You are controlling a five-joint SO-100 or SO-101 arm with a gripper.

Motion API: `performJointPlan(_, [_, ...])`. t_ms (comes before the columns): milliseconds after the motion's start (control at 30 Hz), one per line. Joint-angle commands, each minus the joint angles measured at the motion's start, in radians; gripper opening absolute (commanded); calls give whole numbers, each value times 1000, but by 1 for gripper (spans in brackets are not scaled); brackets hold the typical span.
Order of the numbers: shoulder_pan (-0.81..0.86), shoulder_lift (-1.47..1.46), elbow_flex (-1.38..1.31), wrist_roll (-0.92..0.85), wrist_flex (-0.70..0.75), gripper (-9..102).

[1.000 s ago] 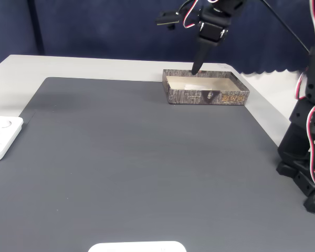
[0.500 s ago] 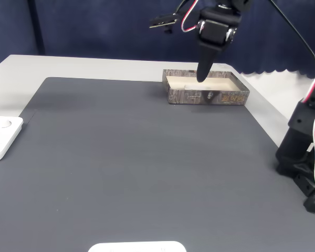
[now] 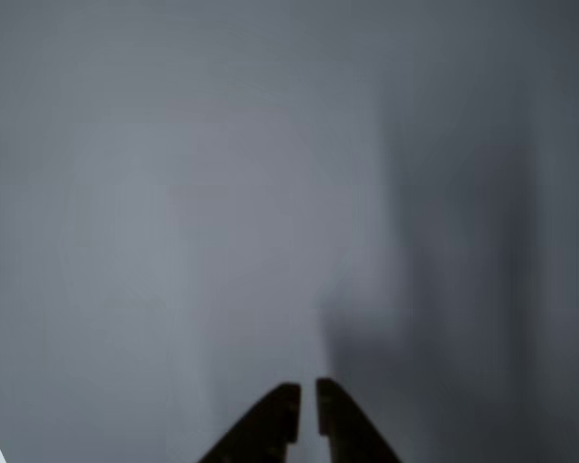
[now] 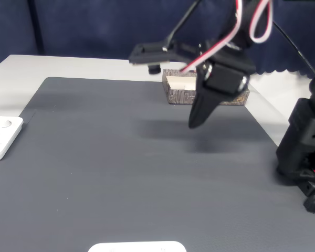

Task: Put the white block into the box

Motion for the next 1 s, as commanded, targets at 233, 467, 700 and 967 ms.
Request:
performJointPlan(233, [-98,250,259,-123,-164,-1])
performJointPlan(467, [-137,422,413,-95,-156,-1])
performJointPlan(700, [-161,650,541,-172,-156,-2])
performJointPlan(967, [-178,887,635,-173,-118,-2])
